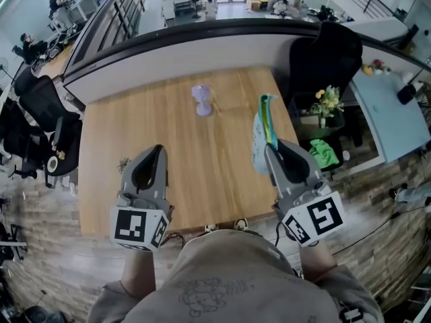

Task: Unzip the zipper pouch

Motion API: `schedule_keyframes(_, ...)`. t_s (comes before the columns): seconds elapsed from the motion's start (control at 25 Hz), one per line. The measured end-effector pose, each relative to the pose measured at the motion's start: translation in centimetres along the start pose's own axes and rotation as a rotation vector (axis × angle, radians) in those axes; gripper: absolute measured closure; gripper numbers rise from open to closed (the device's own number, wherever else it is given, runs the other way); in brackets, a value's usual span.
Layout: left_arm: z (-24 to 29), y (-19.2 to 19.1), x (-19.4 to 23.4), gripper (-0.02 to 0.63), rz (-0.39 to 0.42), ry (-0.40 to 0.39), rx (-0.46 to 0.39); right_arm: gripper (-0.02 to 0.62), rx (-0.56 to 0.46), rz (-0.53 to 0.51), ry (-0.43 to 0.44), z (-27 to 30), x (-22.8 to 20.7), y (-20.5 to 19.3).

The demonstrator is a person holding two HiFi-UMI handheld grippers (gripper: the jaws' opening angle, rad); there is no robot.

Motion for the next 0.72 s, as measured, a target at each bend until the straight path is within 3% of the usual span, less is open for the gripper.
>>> schedule_keyframes(0.24, -0.1, -2.4, -1.1, 0.608, 0.012, -0.022, 0.061, 0.54, 0.071, 0.03, 0.013, -0.3, 0.6, -2.4)
schedule_keyframes(0.72, -0.3, -1.8, -1.3, 0.609, 0.035, -0.034, 0.059, 0.54, 0.097, -0.027, 0.022, -0.4, 1.1, -2.9)
Point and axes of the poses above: the fingertips, and each gripper's own axes: z forward along the fingers, x to its left, y out of its top, the point moved 3 cm from there along -z, backward along the fingers, and after that the axes turned 9 degrees about -x, right-handed, at the moved point
